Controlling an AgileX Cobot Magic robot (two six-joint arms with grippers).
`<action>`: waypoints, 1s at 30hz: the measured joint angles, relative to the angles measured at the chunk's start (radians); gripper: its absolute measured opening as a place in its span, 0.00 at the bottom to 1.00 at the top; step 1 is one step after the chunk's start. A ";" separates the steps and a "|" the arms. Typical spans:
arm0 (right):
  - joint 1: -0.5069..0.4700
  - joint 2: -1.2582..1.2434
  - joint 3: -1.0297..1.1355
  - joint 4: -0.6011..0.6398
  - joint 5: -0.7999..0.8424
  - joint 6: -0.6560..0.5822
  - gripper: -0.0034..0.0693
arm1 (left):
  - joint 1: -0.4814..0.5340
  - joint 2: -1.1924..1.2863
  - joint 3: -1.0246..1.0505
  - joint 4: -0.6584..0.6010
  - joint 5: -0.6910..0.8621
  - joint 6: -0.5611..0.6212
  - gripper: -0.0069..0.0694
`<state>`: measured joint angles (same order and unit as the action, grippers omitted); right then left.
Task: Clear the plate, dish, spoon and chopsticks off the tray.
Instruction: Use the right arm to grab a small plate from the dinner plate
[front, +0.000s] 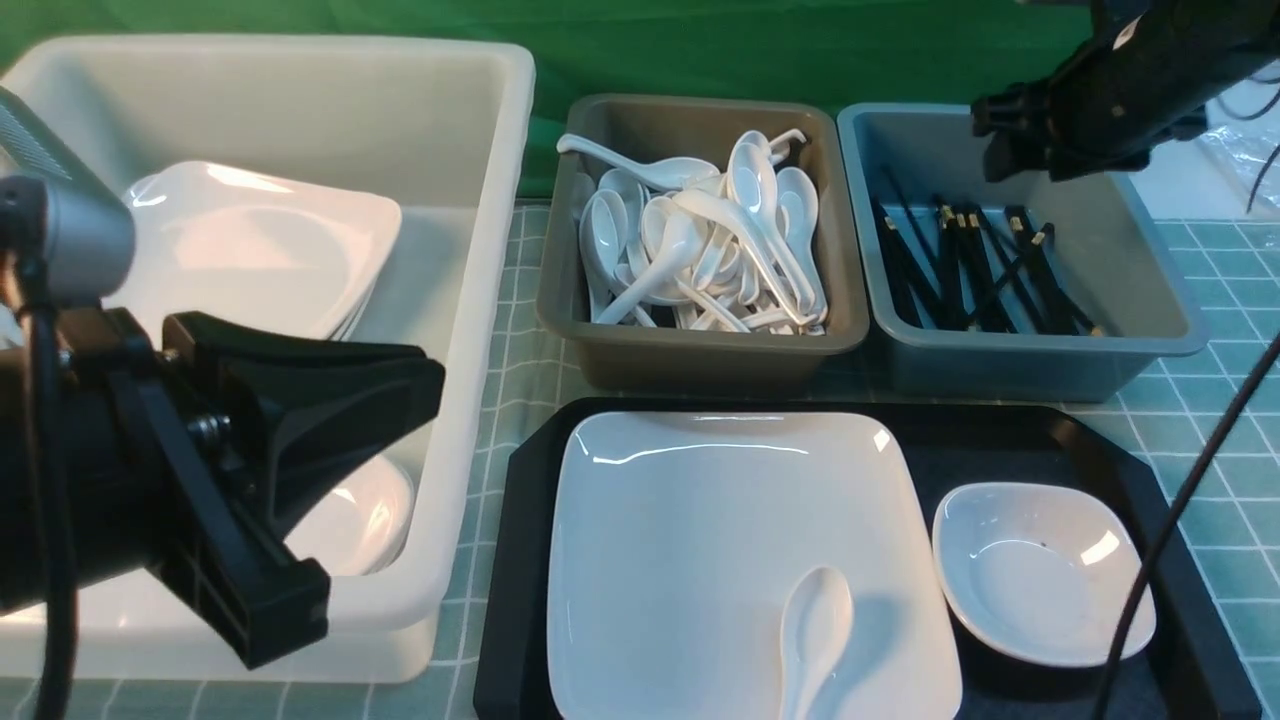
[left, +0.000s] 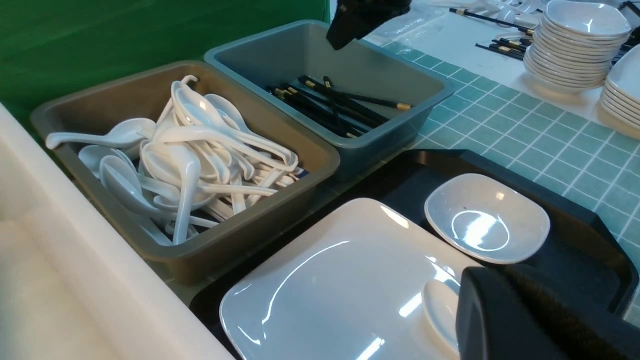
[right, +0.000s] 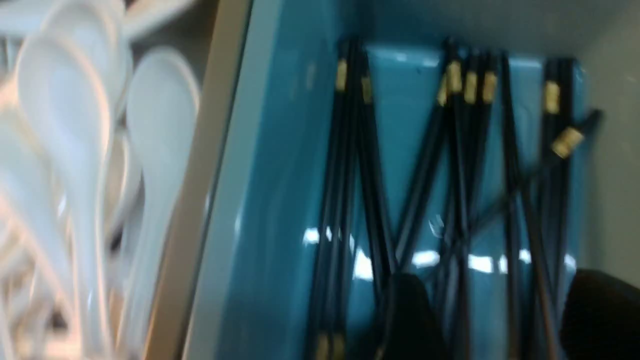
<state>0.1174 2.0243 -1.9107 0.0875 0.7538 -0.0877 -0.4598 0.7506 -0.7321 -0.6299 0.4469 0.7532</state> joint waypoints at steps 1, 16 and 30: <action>0.002 -0.015 0.000 -0.004 0.034 -0.018 0.57 | 0.000 0.000 0.000 0.000 0.000 0.002 0.11; 0.356 -0.523 0.823 -0.163 0.143 -0.311 0.57 | 0.000 0.000 0.000 0.001 0.035 0.046 0.11; 0.388 -0.455 1.213 -0.297 -0.389 -0.359 0.80 | 0.000 0.000 0.000 0.001 0.041 0.047 0.11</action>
<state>0.5057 1.5696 -0.6977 -0.2097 0.3652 -0.4465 -0.4598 0.7506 -0.7321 -0.6290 0.4881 0.8005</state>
